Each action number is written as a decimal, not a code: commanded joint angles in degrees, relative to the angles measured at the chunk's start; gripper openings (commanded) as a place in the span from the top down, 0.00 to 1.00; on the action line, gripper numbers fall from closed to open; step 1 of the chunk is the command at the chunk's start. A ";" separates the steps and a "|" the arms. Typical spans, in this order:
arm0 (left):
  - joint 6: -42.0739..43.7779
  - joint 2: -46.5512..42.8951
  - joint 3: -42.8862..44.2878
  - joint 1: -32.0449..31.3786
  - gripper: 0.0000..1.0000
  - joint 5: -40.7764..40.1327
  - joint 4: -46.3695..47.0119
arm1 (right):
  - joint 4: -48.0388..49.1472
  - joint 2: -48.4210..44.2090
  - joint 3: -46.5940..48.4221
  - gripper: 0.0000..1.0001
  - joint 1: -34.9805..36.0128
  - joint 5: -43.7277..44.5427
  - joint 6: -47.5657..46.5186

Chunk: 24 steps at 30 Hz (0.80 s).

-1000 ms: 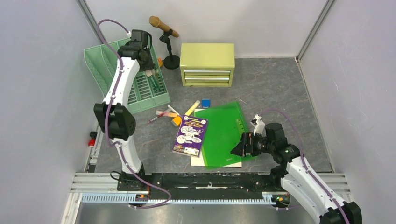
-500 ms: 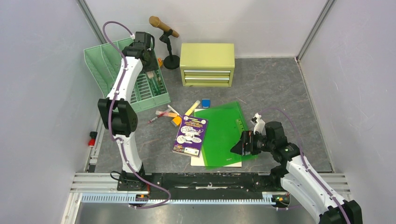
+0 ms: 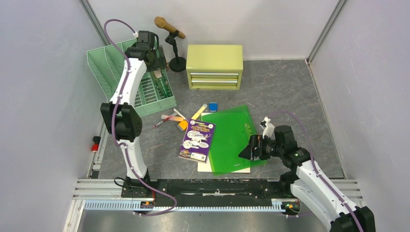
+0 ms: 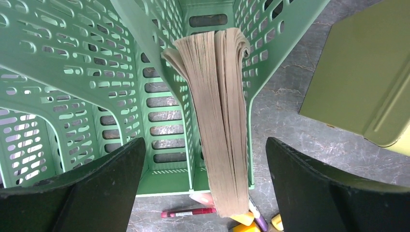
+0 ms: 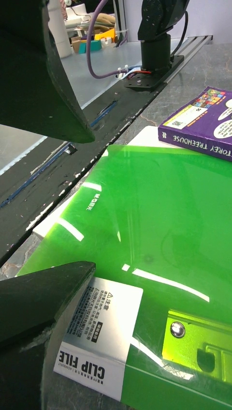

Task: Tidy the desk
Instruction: Place the book in the storage box, then pick up the book from the center of the board.

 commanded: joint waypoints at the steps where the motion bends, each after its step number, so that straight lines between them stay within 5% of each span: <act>1: 1.78 -5.21 1.11 0.33 0.00 1.47 1.58 | 0.29 -0.51 2.91 0.02 0.03 0.71 0.17; 11: 2.34 -20.41 -9.68 0.33 0.00 7.04 4.77 | -5.03 -1.49 6.91 0.02 0.01 3.61 -3.62; 19: -0.01 -44.27 -37.38 0.28 0.00 16.94 18.91 | -6.38 -3.61 7.64 0.02 0.02 4.40 -3.44; 24: -4.53 -55.54 -50.71 0.28 0.00 21.79 19.87 | -6.65 -4.91 8.23 0.02 0.03 4.19 -3.19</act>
